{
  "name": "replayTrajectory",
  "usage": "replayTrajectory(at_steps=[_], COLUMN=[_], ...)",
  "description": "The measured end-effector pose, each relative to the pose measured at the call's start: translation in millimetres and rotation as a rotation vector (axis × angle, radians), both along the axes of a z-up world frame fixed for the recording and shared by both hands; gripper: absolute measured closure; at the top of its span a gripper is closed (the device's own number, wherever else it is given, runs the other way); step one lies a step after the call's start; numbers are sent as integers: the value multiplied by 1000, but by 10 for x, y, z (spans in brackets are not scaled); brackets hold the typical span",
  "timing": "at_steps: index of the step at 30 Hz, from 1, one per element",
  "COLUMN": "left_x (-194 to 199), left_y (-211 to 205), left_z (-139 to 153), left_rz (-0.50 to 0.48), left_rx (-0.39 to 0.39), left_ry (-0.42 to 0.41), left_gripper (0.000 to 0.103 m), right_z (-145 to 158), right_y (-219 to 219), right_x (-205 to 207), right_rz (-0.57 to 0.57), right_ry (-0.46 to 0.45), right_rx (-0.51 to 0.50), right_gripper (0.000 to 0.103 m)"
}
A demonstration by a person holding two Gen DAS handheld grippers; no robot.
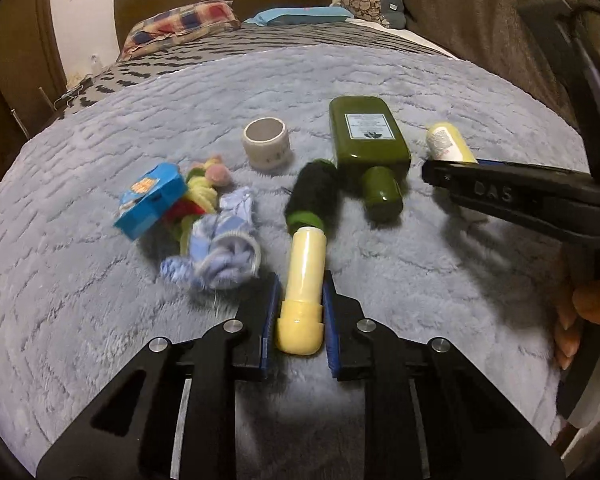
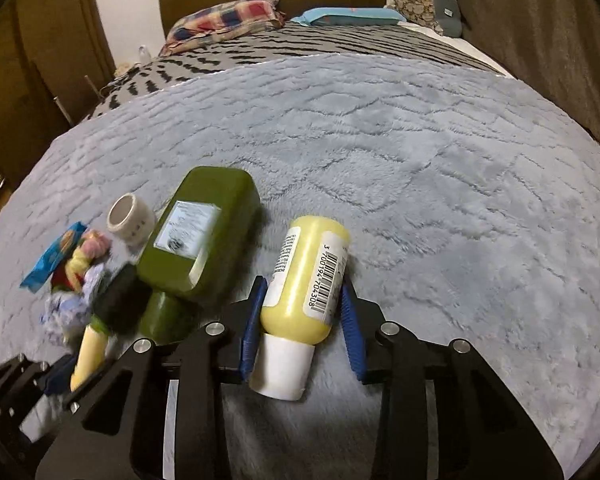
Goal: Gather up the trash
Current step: 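Grasp the yellow tube with the left tool while the right tool grasps the yellow bottle, then carry the yellow tube and yellow bottle down toward the bin with both tools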
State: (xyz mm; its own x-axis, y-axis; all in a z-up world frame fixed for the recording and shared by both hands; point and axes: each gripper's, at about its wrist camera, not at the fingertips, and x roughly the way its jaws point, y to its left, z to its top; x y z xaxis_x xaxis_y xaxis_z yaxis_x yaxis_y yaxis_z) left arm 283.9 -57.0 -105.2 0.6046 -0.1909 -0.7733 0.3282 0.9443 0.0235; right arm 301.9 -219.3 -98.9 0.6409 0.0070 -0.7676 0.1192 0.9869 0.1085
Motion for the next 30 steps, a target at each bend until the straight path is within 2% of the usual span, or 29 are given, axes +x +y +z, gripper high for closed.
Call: replayTrajectory(at_steps=[8,12,16,20,25,30], left_x=[-506,-879,-1301,-1725,-2199,-2531], left_y=[120,209,276,369,459,453], left_z=[89,165,259,321,216,-78], left_rz=[-19,-28,-33,-28,-37,-59], left_rx=[-19,-59,-58,-60,-76,-50], left_ry=[-5,-21,-59,-90,-76,-14], left_gripper=[84,84,84,84,84,84], right_z=[94,221,386,452,301,-56], right_y=[64,220,381,446,492,549], right_x=[-570,-1013,-1542,-2002,-2446,-2743], right_rz=[83,145,203,241,271,282], right_ry=[-49,-119,-202,-245,-233,-163], right_rx=[-26,-44,-77,-63,-20,-10], right_gripper=[68,68,68,68,68,68])
